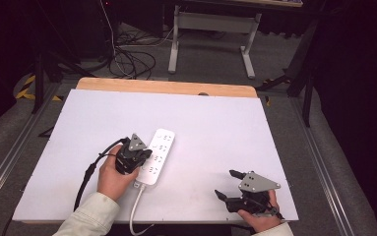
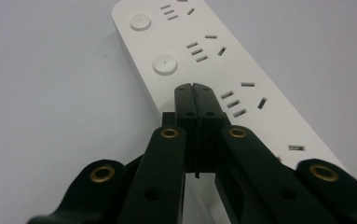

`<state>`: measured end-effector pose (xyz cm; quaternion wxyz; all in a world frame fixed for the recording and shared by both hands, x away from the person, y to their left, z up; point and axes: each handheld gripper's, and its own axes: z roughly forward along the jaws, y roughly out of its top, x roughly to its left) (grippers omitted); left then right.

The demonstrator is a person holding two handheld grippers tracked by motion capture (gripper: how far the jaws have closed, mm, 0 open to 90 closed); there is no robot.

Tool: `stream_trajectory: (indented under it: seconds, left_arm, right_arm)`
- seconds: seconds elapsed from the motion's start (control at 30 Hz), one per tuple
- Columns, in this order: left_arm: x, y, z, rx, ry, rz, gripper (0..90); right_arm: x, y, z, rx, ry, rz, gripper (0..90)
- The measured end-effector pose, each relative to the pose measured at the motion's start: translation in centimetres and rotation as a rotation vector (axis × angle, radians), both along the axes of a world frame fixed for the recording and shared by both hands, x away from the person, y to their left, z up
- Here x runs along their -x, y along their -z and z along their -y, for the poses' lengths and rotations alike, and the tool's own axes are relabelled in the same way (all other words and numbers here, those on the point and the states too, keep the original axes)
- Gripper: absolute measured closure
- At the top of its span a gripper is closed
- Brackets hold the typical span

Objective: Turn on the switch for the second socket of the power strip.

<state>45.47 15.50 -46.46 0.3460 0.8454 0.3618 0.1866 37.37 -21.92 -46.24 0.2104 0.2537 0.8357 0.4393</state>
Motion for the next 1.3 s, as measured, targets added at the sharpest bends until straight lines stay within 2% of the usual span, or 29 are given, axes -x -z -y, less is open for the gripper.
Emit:
stream_trajectory:
  seconds: [0.07, 0.17, 0.27, 0.37, 0.43, 0.53, 0.57, 0.67, 0.7, 0.73, 0.8, 0.83, 1.03, 1.07, 1.13, 1.27, 1.3]
  left_arm:
    - [0.1, 0.0, 0.2, -0.008, -0.009, 0.0, 90.0]
    - [-0.1, 0.0, 0.0, 0.019, -0.003, -0.022, 90.0]
    - [-0.2, 0.0, 0.1, 0.018, -0.003, -0.031, 90.0]
    - [0.0, 0.0, 0.3, 0.002, -0.004, -0.02, 90.0]
    - [-0.1, 0.0, 0.2, 0.012, 0.0, -0.023, 90.0]
    - [-0.3, -0.2, -0.2, 0.031, 0.003, -0.056, 90.0]
    - [-0.1, -0.4, -0.3, 0.022, -0.016, -0.053, 90.0]
    - [0.1, -0.5, -0.4, 0.03, -0.022, -0.039, 90.0]
    - [0.1, -0.6, -0.4, 0.038, -0.022, -0.043, 90.0]
    - [0.2, -1.0, -0.7, 0.068, -0.012, -0.055, 90.0]
    - [0.3, -1.2, -0.8, 0.078, -0.011, -0.054, 90.0]
    - [0.6, -1.5, -0.9, 0.101, -0.002, -0.067, 90.0]
    - [1.1, -2.3, -0.8, 0.116, 0.017, -0.087, 90.0]
    - [1.2, -2.4, -0.8, 0.126, 0.015, -0.087, 90.0]
    - [1.4, -2.9, -0.7, 0.116, 0.021, -0.08, 90.0]
    - [1.9, -3.9, -0.7, 0.084, 0.035, -0.039, 90.0]
    - [2.0, -4.1, -0.8, 0.097, 0.037, -0.045, 90.0]
  right_arm:
    - [-0.1, 0.0, 0.0, 0.0, 0.0, -0.001, 20.3]
    - [0.0, 0.0, 0.0, -0.001, -0.002, 0.001, 20.3]
    - [0.0, 0.0, 0.0, 0.002, -0.001, 0.0, 20.3]
    - [0.0, 0.0, 0.0, 0.004, -0.003, 0.0, 20.3]
    - [0.0, 0.0, 0.0, 0.003, -0.004, 0.0, 20.3]
    - [0.0, 0.0, 0.0, 0.004, 0.001, 0.001, 20.3]
    - [0.0, 0.0, 0.0, 0.004, 0.0, 0.001, 20.3]
    - [-0.1, 0.1, 0.0, 0.003, 0.002, -0.001, 20.3]
    - [-0.1, 0.1, 0.0, 0.003, 0.003, -0.002, 20.3]
    - [-0.1, 0.1, 0.0, 0.005, 0.002, -0.003, 20.3]
    - [-0.1, 0.1, 0.0, 0.004, 0.002, -0.001, 20.3]
    - [-0.1, 0.1, 0.0, 0.003, 0.002, -0.001, 20.3]
    - [0.0, 0.0, 0.1, 0.001, 0.0, 0.001, 20.3]
    - [0.0, 0.0, 0.1, 0.001, 0.0, 0.001, 20.3]
    - [0.0, 0.1, 0.1, 0.001, 0.001, 0.0, 20.3]
    - [-0.1, 0.1, 0.1, 0.001, 0.001, -0.002, 20.3]
    - [-0.1, 0.1, 0.1, 0.001, 0.001, -0.002, 20.3]
